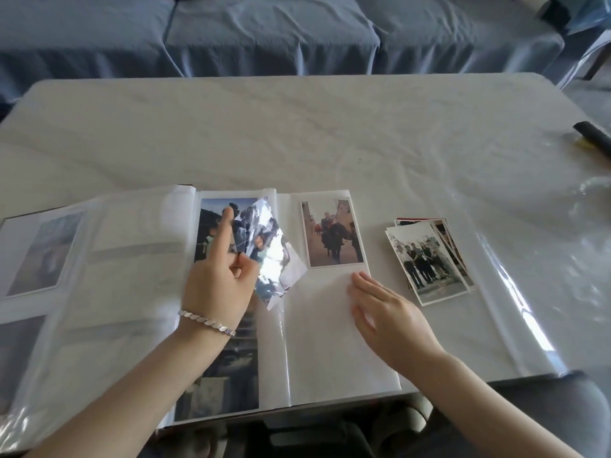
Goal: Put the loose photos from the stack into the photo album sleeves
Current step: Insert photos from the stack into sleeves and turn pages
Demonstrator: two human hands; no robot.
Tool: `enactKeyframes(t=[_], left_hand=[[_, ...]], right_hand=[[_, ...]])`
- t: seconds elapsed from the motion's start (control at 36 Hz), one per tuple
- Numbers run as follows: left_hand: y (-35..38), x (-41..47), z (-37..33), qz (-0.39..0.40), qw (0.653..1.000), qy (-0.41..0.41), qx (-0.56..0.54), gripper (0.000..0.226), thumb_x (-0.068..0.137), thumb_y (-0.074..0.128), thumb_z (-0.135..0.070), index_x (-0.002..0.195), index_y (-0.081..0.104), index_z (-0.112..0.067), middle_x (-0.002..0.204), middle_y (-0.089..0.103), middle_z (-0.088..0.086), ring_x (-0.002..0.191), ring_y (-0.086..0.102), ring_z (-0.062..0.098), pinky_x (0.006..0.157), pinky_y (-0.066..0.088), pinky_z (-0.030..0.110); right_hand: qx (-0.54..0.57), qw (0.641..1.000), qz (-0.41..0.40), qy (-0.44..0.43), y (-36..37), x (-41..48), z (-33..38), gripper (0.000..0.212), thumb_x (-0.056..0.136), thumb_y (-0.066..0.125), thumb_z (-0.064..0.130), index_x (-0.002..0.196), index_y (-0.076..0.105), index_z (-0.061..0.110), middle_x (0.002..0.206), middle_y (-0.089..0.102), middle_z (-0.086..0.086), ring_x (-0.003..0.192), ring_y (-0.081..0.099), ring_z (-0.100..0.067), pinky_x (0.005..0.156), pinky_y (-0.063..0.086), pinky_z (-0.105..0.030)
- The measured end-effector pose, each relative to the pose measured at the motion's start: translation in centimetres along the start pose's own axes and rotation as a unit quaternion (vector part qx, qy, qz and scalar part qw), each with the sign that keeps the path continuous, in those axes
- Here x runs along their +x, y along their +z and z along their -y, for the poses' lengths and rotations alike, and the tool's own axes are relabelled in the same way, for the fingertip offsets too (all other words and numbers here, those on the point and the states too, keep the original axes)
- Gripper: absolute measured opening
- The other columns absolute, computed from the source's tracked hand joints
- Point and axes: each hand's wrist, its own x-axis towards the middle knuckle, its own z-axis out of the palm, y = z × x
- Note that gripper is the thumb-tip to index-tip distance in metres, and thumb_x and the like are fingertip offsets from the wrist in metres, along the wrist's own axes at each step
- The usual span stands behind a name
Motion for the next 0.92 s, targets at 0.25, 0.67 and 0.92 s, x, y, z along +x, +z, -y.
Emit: enactKeyframes(t=[0.25, 0.67, 0.92], left_hand=[[-2.1, -0.3, -0.9, 0.052, 0.998, 0.028, 0.004, 0.078, 0.067, 0.064, 0.018, 0.138, 0.036, 0.003, 0.037, 0.047, 0.006, 0.033, 0.025, 0.004, 0.042, 0.023, 0.009], [-1.2, -0.8, 0.2, 0.145, 0.989, -0.024, 0.014, 0.070, 0.080, 0.060, 0.000, 0.142, 0.037, -0.024, 0.044, 0.052, 0.001, 0.038, 0.045, 0.009, 0.041, 0.035, 0.013], [-0.7, -0.7, 1.0, 0.206, 0.977, -0.061, 0.003, 0.062, 0.082, 0.061, -0.007, 0.137, 0.039, -0.024, 0.053, 0.064, 0.003, 0.041, 0.052, 0.008, 0.048, 0.039, 0.004]], right_hand=[[-0.019, 1.000, -0.007, -0.014, -0.2, 0.1, 0.0, 0.024, 0.074, 0.074, 0.001, 0.097, 0.073, 0.006, 0.117, 0.066, -0.006, 0.108, 0.062, -0.024, 0.065, 0.059, -0.041], [0.003, 1.000, -0.010, 0.004, -0.2, 0.3, 0.0, 0.025, 0.075, 0.070, -0.002, 0.099, 0.073, 0.006, 0.117, 0.066, -0.005, 0.110, 0.061, -0.023, 0.071, 0.059, -0.042], [0.020, 0.999, 0.014, 0.025, -0.3, 0.2, -0.2, 0.027, 0.085, 0.060, 0.004, 0.110, 0.069, 0.008, 0.128, 0.059, 0.000, 0.122, 0.052, -0.017, 0.087, 0.054, -0.041]])
